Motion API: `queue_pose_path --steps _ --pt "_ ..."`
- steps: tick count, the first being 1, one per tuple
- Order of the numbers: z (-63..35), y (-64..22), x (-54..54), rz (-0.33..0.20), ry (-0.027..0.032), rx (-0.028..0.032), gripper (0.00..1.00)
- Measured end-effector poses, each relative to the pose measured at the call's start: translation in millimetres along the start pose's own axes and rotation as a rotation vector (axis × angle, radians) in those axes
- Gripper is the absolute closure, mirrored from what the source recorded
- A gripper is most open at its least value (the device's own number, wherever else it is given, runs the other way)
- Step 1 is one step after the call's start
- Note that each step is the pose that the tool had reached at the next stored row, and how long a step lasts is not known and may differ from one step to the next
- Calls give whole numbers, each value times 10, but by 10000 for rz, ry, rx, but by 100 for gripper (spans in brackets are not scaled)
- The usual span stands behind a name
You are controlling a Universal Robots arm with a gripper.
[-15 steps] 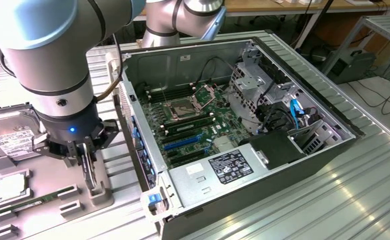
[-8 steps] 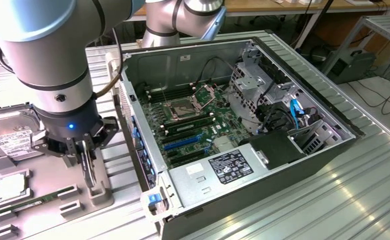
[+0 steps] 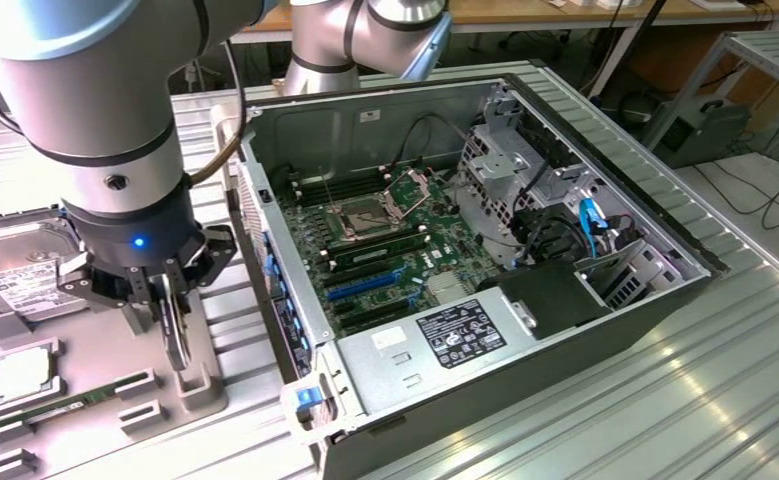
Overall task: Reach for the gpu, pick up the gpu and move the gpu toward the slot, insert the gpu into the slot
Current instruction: 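Pick up the gpu and move the gpu toward the slot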
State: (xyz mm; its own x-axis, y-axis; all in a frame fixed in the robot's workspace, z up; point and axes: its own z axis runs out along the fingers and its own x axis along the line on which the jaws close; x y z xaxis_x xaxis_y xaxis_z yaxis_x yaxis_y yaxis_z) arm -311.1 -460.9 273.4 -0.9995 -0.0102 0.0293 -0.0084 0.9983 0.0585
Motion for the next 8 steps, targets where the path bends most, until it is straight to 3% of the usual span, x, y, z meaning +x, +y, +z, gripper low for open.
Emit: queue_pose_path --steps 8 --pt "-67 4 -3 0 7 0 72"
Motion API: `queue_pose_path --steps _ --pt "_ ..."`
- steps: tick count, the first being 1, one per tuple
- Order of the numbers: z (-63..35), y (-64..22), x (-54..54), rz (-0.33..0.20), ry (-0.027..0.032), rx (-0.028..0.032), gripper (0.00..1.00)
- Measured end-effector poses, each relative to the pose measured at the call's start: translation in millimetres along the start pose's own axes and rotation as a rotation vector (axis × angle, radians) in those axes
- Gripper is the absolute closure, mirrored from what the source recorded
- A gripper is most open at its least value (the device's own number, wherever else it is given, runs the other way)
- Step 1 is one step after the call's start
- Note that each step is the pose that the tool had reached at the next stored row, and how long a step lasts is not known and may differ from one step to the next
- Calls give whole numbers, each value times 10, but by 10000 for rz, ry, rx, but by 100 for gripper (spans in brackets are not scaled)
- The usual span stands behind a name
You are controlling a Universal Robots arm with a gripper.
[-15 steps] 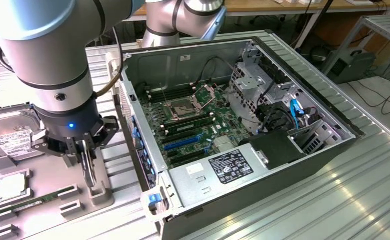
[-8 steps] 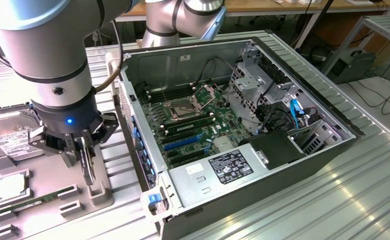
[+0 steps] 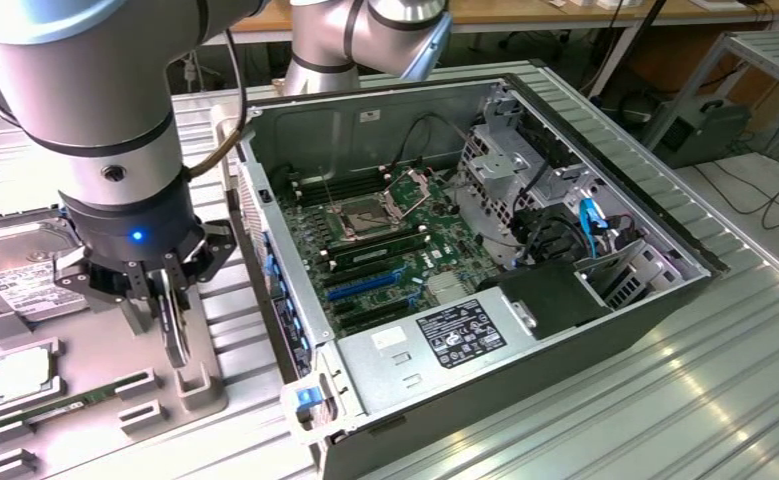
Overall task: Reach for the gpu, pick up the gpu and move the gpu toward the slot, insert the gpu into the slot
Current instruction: 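Pick up the gpu and move the gpu toward the slot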
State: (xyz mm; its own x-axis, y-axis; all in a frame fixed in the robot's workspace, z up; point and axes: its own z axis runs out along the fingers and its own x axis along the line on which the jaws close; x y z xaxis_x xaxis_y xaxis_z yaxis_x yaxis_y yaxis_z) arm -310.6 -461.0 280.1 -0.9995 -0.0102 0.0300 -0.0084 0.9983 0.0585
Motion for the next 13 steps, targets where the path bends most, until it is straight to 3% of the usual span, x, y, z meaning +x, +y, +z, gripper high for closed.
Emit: queue_pose_path --steps 13 --pt "-88 5 -2 0 2 0 72"
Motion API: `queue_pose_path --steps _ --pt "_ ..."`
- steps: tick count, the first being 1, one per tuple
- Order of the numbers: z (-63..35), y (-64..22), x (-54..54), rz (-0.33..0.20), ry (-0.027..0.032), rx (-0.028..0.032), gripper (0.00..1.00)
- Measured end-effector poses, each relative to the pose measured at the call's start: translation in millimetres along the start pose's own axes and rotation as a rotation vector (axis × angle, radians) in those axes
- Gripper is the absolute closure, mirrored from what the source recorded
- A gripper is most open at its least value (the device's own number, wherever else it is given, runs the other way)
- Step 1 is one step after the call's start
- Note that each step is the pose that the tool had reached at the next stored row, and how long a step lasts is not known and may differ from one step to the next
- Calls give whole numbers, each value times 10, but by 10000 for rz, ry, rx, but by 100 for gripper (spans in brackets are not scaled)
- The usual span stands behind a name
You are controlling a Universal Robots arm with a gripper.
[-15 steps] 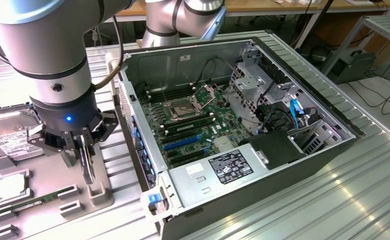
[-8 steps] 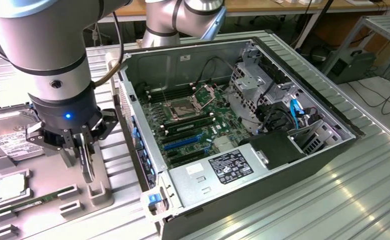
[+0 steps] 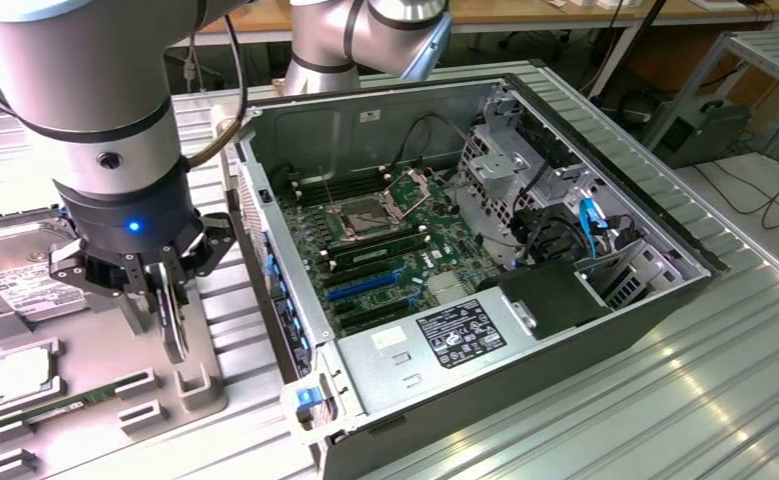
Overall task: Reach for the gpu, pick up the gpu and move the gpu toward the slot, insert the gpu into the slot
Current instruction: 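Pick up the gpu and move the gpu toward the slot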
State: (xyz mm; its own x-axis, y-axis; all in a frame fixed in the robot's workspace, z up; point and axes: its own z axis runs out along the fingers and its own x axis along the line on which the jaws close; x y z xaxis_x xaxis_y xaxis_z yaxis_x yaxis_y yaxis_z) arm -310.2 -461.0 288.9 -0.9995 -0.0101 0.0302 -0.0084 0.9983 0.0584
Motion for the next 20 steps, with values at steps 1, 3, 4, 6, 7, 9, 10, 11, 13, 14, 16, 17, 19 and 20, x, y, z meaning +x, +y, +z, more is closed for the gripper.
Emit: queue_pose_path --steps 1,3,4,6,7,9,10,11,13,14,16,17,19,20 --pt "-9 1 -1 0 0 0 72" --pt "-20 1 -1 0 1 -1 72" --pt "-25 2 -2 0 1 -1 72" --pt "-35 2 -2 0 1 -1 72" --pt "-41 2 -2 0 1 -1 72" --pt "-53 3 -3 0 1 -1 72" --pt "-59 4 -3 0 2 -1 72" --pt "-66 4 -3 0 2 -1 72" --pt "-77 4 -2 0 1 -1 72" --pt "-83 5 -2 0 3 0 72" --pt "-91 5 -3 0 2 -2 72" --pt "-94 6 -3 0 1 -3 72" --pt "-108 6 -3 0 5 0 72" --pt "-117 7 -3 0 5 0 72"
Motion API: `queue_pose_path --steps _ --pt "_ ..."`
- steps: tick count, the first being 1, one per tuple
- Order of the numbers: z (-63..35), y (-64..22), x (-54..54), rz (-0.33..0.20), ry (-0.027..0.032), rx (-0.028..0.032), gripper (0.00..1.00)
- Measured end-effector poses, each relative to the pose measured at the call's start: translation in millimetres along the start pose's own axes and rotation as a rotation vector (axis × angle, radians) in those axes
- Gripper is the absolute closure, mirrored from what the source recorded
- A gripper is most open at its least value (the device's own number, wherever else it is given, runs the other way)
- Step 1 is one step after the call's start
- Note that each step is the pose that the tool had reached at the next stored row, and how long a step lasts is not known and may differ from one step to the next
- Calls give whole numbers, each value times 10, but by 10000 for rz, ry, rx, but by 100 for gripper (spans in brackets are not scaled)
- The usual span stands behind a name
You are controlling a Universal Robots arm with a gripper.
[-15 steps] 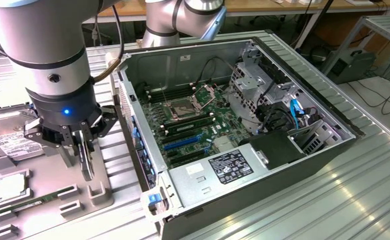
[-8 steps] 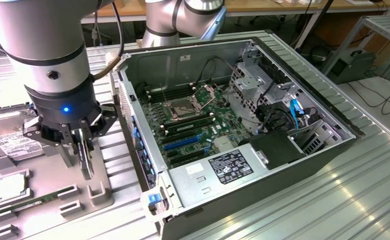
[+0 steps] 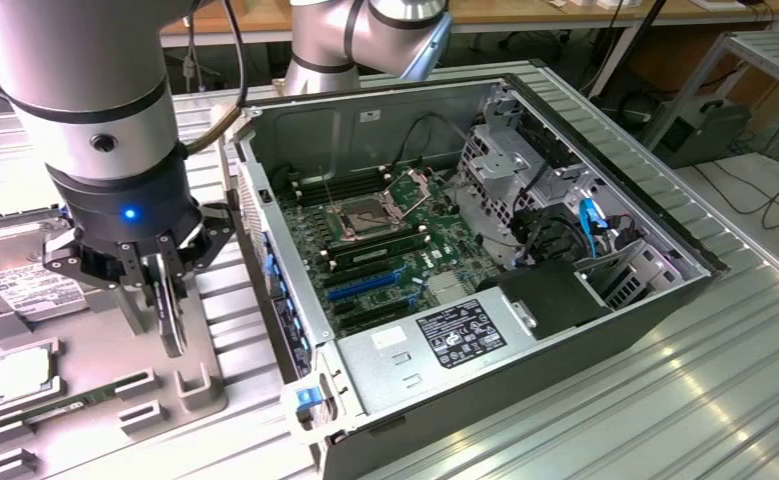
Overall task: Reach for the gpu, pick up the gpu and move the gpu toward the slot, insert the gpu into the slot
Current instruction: 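Pick up the gpu and move the gpu toward the slot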
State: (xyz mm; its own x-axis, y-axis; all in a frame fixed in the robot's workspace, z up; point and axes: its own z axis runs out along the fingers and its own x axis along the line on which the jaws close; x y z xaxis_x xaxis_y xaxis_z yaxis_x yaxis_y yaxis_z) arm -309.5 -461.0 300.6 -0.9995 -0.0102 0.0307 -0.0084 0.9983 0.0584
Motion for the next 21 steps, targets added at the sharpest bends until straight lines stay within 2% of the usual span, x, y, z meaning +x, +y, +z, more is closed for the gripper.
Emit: queue_pose_path --steps 21 --pt "-127 7 -4 1 18 -2 72"
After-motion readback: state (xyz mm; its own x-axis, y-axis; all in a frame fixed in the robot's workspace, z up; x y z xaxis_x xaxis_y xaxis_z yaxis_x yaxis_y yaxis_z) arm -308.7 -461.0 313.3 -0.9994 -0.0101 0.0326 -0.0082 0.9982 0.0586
